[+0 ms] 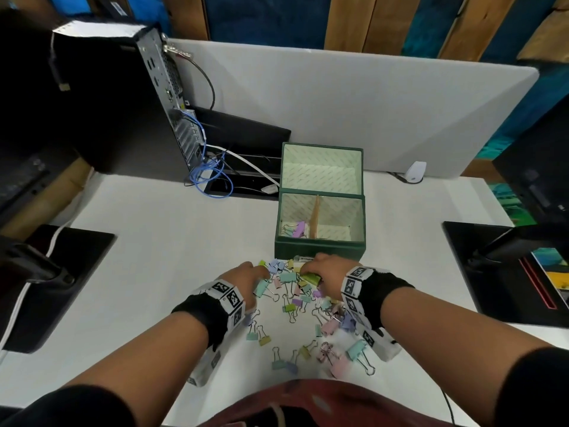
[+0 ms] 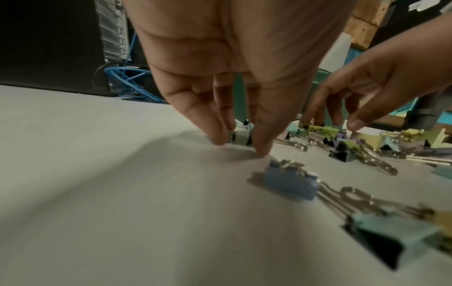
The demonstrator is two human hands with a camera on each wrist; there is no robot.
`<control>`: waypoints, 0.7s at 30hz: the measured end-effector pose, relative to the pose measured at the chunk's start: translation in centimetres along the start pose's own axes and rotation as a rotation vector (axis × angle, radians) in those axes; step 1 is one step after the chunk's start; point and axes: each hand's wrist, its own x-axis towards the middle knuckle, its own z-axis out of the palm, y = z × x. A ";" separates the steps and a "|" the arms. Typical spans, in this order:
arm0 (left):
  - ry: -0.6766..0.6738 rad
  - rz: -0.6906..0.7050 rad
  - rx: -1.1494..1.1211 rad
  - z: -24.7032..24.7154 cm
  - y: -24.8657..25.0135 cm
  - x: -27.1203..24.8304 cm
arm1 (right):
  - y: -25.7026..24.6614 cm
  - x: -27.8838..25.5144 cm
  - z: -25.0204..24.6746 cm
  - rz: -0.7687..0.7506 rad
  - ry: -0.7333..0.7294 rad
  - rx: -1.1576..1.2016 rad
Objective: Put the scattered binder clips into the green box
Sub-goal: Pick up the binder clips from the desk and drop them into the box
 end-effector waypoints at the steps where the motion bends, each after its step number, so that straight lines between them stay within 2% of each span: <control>1: 0.008 0.012 0.001 0.1 0.0 0.1 | 0.1 0.0 0.0 -0.011 -0.006 -0.015; 13: 0.057 0.018 -0.001 0.4 -0.2 0.2 | 0.7 0.5 0.9 0.028 0.002 -0.022; 17: 0.036 0.022 -0.081 0.1 -0.1 0.0 | 1.1 0.2 1.0 0.019 0.054 0.077; 21: 0.012 0.038 -0.255 -0.6 -0.1 0.0 | 1.7 -0.1 1.1 0.040 0.074 0.241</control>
